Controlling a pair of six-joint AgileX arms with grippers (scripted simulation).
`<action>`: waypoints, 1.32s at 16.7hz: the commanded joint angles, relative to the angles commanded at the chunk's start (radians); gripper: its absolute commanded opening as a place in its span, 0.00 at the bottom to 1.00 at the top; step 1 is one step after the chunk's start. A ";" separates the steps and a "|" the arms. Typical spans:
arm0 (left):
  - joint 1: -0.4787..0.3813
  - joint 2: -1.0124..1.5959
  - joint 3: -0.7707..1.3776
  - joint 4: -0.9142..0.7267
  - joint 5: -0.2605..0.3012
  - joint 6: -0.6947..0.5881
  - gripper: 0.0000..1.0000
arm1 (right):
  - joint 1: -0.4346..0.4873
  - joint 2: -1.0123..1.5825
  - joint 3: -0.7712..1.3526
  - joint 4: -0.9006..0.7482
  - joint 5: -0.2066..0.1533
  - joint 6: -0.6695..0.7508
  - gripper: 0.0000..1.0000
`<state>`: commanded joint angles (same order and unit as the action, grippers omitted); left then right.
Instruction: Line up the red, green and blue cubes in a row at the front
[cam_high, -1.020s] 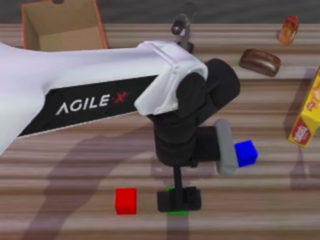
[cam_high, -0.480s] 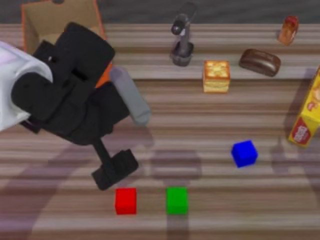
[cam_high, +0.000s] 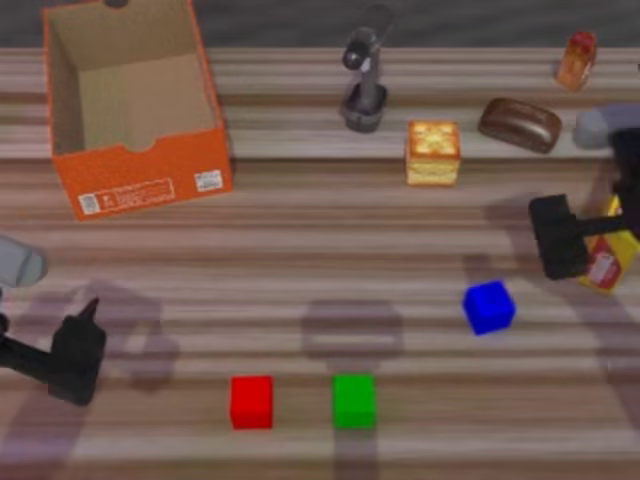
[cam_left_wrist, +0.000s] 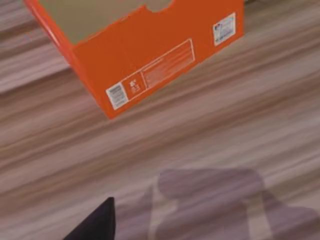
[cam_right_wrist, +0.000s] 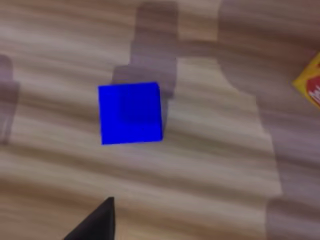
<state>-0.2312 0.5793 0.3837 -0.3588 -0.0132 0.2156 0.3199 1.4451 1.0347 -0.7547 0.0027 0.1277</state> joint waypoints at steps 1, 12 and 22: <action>0.041 -0.095 -0.070 0.049 0.000 -0.031 1.00 | 0.021 0.091 0.065 -0.047 0.000 0.008 1.00; 0.251 -0.579 -0.384 0.359 0.013 -0.216 1.00 | 0.135 0.571 0.461 -0.295 -0.001 0.056 1.00; 0.251 -0.579 -0.384 0.359 0.013 -0.216 1.00 | 0.135 0.656 0.351 -0.093 -0.001 0.057 1.00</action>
<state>0.0200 0.0000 0.0000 0.0000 0.0000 0.0000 0.4545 2.1008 1.3859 -0.8475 0.0022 0.1850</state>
